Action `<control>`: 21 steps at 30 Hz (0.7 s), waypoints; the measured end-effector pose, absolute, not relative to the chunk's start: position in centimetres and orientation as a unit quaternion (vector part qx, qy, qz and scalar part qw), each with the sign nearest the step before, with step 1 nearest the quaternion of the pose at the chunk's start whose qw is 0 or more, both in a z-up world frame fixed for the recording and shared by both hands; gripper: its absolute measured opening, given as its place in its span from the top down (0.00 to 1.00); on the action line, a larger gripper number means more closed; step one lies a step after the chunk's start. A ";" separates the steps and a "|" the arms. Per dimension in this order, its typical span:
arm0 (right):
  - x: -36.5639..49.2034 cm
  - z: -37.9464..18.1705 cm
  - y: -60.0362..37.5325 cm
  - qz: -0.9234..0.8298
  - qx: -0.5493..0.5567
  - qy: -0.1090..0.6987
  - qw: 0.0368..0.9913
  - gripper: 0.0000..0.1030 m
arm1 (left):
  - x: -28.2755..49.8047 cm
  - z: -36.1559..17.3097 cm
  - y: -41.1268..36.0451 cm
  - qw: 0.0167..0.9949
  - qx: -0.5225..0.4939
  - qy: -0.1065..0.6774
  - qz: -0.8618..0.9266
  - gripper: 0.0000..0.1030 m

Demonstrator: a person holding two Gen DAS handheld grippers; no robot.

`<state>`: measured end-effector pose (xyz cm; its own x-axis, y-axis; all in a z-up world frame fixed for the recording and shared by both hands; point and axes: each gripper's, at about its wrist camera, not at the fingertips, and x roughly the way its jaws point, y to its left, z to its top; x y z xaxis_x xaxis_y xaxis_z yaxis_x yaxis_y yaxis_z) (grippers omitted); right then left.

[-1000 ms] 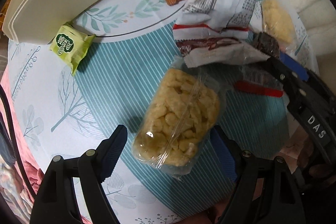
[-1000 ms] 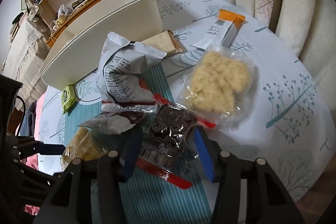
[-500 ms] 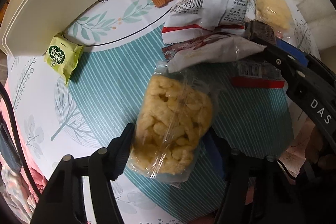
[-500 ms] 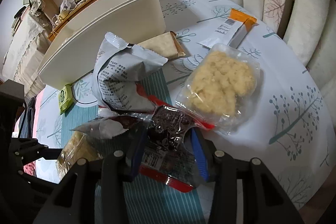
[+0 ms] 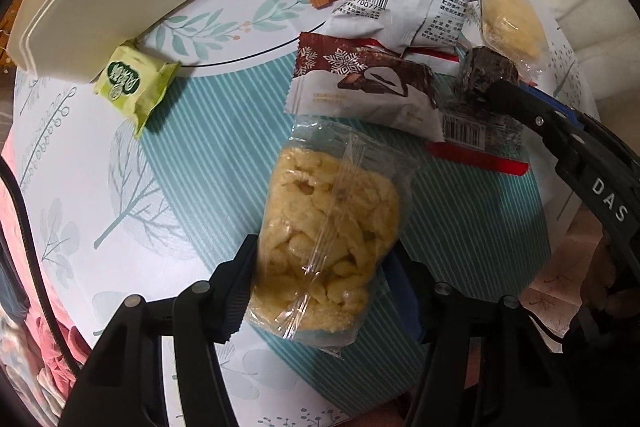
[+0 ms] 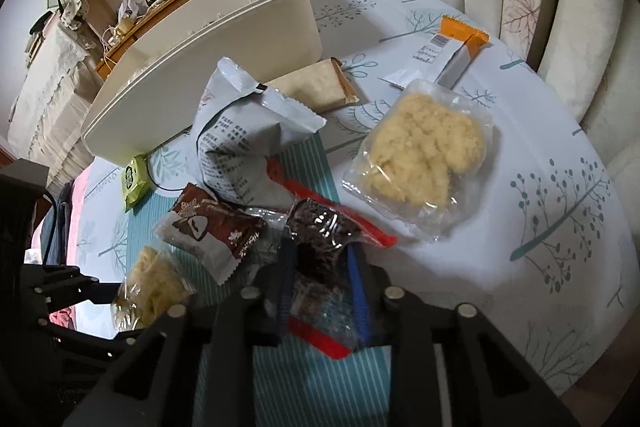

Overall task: Organize snacks
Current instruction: 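Grasp the puff bag with the left gripper while the right gripper reaches the chocolate packet, then close the right gripper on the chocolate packet while the left gripper lifts the puff bag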

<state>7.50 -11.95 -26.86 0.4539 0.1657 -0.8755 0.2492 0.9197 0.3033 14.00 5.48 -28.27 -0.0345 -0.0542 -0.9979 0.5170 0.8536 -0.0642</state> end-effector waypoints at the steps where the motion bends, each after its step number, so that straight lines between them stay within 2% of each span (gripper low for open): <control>1: 7.4 -26.9 -11.8 -0.028 0.198 0.522 0.829 0.78 | 13.7 -28.2 5.9 0.657 0.187 0.703 -0.200 0.42; 5: 6.7 -26.9 -11.8 -0.039 0.209 0.523 0.825 0.84 | 13.6 -28.0 6.8 0.666 0.182 0.693 -0.207 0.42; 12: 5.6 -26.8 -11.7 -0.057 0.244 0.528 0.812 0.85 | 12.2 -26.3 9.0 0.682 0.169 0.677 -0.219 0.42; 14: 5.1 -26.5 -11.5 -0.064 0.249 0.522 0.813 0.90 | 12.3 -25.8 9.8 0.684 0.167 0.675 -0.222 0.42; 19: 4.3 -25.8 -11.0 -0.076 0.252 0.518 0.814 0.93 | 12.2 -25.0 11.0 0.691 0.163 0.667 -0.227 0.42; 21: 4.1 -25.7 -11.0 -0.082 0.262 0.516 0.811 0.97 | 12.5 -24.2 11.7 0.695 0.160 0.663 -0.229 0.42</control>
